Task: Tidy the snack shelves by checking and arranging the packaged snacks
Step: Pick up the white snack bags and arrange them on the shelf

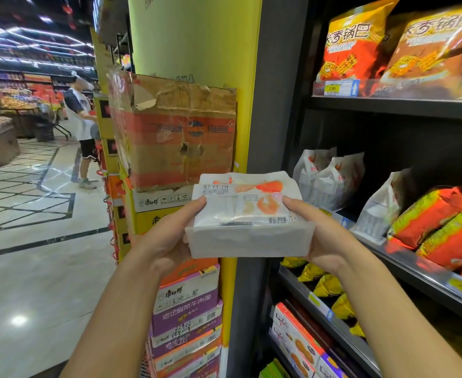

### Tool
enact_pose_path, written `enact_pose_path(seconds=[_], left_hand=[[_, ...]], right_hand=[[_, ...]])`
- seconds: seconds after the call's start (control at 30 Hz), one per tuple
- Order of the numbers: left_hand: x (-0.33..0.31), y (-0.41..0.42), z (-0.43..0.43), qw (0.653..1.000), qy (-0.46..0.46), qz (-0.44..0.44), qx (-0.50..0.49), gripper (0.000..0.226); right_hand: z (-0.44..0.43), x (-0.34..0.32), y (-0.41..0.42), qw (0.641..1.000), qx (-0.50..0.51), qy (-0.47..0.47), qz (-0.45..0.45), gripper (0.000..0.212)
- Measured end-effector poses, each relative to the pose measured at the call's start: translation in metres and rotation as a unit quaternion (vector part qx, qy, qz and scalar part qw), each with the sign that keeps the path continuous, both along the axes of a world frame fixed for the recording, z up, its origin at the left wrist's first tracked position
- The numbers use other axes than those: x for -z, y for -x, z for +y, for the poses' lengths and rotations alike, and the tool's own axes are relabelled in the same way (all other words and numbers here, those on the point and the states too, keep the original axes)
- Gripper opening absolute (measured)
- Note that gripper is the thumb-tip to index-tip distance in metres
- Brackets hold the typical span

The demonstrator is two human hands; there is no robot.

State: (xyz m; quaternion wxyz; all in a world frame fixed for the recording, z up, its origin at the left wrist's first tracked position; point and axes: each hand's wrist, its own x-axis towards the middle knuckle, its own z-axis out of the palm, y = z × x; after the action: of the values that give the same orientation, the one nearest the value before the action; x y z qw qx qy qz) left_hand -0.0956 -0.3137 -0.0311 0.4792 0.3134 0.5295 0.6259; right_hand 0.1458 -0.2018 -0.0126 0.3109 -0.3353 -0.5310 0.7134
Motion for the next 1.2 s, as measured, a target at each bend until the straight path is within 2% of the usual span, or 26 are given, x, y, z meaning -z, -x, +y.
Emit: enact_pose_path(seconds=[0.07,0.13,0.2,0.3,0.37,0.47,0.6,0.73,0.97,1.03,1.13,1.2], left_hand=[[0.001,0.001,0.002,0.997,-0.006,0.065,-0.035,0.039],[0.003,-0.003,0.001,0.982,-0.025,0.144,-0.116,0.052],[0.001,-0.013,-0.005,0.955,-0.085,0.212,-0.189,0.045],[-0.004,-0.04,-0.01,0.943,-0.151,0.261,-0.142,0.034],[-0.002,-0.057,-0.008,0.94,-0.146,0.296,-0.088,0.043],[0.007,-0.072,-0.001,0.926,-0.111,0.355,-0.063,0.066],[0.011,-0.078,0.001,0.949,-0.095,0.296,-0.047,0.065],[0.015,-0.073,-0.001,0.954,-0.099,0.271,-0.078,0.09],[0.015,-0.064,-0.005,0.955,-0.126,0.239,-0.124,0.072],[0.014,-0.06,-0.008,0.962,-0.131,0.212,-0.111,0.071],[0.011,-0.053,-0.012,0.976,-0.164,0.126,-0.064,0.068],[0.008,-0.048,-0.014,0.979,-0.187,0.07,-0.025,0.064]], right_hand=[[-0.001,0.001,0.002,1.0,0.011,-0.014,0.007,0.036],[0.0,0.004,0.003,0.998,0.032,-0.044,0.01,0.033],[0.002,0.01,0.005,0.994,0.05,-0.093,0.003,0.044],[-0.004,0.015,0.012,0.982,0.082,-0.171,-0.004,0.059],[-0.012,0.017,0.018,0.971,0.096,-0.218,0.002,0.063],[-0.022,0.022,0.026,0.953,0.108,-0.282,-0.015,0.07],[-0.03,0.025,0.028,0.943,0.073,-0.32,-0.059,0.047],[-0.031,0.034,0.022,0.937,0.032,-0.342,-0.057,0.054],[-0.024,0.035,0.013,0.944,0.077,-0.322,-0.004,0.026],[-0.015,0.036,0.01,0.935,0.118,-0.334,-0.028,0.024],[0.0,0.038,0.006,0.936,0.163,-0.305,-0.063,0.033],[0.009,0.036,0.0,0.954,0.145,-0.255,-0.062,0.06]])
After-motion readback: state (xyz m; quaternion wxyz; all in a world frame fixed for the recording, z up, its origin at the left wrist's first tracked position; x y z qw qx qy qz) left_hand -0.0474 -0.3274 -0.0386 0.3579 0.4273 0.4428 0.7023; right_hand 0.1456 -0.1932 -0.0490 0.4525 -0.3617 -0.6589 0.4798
